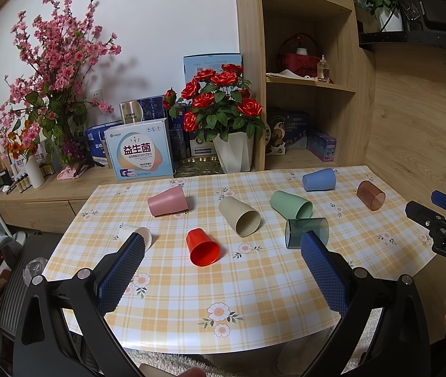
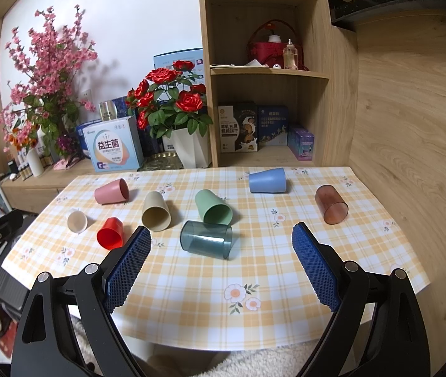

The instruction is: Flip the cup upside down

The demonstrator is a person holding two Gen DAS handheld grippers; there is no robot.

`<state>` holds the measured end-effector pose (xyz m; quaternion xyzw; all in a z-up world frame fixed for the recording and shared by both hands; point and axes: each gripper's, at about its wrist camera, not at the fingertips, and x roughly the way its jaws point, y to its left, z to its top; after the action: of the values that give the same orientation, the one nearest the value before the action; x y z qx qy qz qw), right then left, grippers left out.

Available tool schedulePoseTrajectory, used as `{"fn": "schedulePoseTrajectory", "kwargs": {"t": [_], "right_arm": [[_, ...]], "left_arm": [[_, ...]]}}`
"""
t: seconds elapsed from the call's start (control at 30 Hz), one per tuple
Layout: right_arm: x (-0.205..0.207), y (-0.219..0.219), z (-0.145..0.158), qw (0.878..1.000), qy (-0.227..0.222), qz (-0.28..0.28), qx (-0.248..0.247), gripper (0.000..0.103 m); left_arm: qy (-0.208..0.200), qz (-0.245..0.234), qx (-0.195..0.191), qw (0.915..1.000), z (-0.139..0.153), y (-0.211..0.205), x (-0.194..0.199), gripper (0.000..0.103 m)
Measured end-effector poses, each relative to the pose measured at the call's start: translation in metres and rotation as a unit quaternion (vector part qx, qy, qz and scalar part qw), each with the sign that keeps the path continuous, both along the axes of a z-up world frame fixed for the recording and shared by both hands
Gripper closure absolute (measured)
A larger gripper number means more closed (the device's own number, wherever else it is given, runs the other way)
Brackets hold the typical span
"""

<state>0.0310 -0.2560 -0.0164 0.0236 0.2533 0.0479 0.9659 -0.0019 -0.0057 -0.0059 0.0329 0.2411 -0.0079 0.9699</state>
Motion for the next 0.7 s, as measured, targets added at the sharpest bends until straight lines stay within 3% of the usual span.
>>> {"fn": "schedulePoseTrajectory", "kwargs": {"t": [0.7], "right_arm": [[-0.0010,0.0001,0.0014,1.000,0.003,0.000,0.001,0.015]], "left_arm": [[0.002,-0.001,-0.001,1.0000,0.0010,0.0011,-0.0004,0.006]]}}
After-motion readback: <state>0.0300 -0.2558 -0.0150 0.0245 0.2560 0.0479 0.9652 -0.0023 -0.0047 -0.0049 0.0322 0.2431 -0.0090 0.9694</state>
